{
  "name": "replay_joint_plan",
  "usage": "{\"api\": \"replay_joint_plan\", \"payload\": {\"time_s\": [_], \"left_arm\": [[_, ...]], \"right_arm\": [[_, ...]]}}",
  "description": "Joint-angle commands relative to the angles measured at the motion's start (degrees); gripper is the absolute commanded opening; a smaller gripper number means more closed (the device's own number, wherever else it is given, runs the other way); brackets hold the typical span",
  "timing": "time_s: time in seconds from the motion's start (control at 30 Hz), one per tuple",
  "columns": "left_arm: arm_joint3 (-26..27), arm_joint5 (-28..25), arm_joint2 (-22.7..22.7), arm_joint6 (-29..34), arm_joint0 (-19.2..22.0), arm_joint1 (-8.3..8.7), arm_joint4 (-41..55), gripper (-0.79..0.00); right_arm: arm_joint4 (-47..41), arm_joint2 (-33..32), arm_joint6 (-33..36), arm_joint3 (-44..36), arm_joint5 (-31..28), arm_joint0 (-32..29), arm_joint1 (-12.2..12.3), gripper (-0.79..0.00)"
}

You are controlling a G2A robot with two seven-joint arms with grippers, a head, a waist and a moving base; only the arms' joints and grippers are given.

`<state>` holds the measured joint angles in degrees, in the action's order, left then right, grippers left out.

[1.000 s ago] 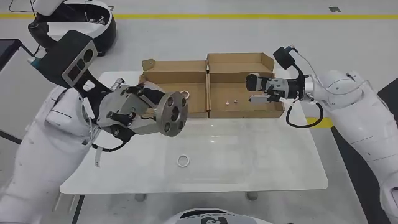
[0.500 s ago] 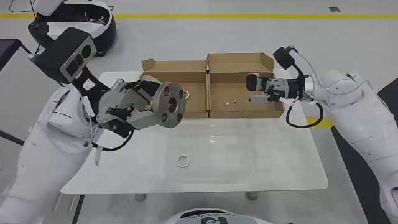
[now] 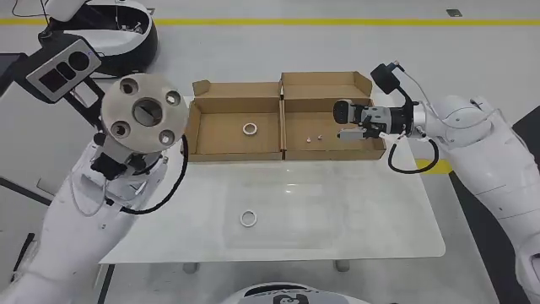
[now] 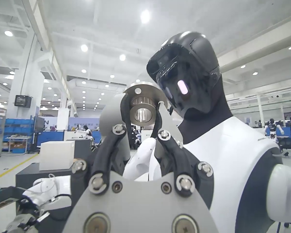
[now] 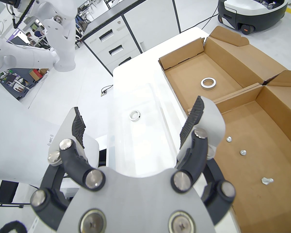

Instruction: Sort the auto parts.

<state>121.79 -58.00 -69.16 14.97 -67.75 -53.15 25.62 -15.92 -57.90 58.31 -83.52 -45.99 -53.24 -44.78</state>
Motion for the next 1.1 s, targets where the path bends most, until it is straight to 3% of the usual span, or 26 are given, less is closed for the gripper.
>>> {"api": "replay_joint_plan", "payload": {"time_s": [0.0, 0.3, 0.6, 1.07], "left_arm": [[0.0, 0.0, -0.8, 0.9, -0.8, -0.32, 0.5, -0.785], [-0.5, 0.0, -5.4, 6.6, -3.7, -1.71, -0.7, -0.785], [-1.8, 0.0, -9.9, 15.4, -5.6, -1.93, -7.2, -0.785], [0.1, 0.0, -11.3, 12.9, -7.8, -3.36, 4.9, -0.785]], "right_arm": [[0.0, 0.0, 0.0, 0.0, 0.0, 0.0, 0.0, 0.0], [0.0, 0.0, 0.0, 0.0, 0.0, 0.0, 0.0, 0.0], [0.0, 0.0, 0.0, 0.0, 0.0, 0.0, 0.0, 0.0], [0.0, 0.0, 0.0, 0.0, 0.0, 0.0, 0.0, 0.0]]}}
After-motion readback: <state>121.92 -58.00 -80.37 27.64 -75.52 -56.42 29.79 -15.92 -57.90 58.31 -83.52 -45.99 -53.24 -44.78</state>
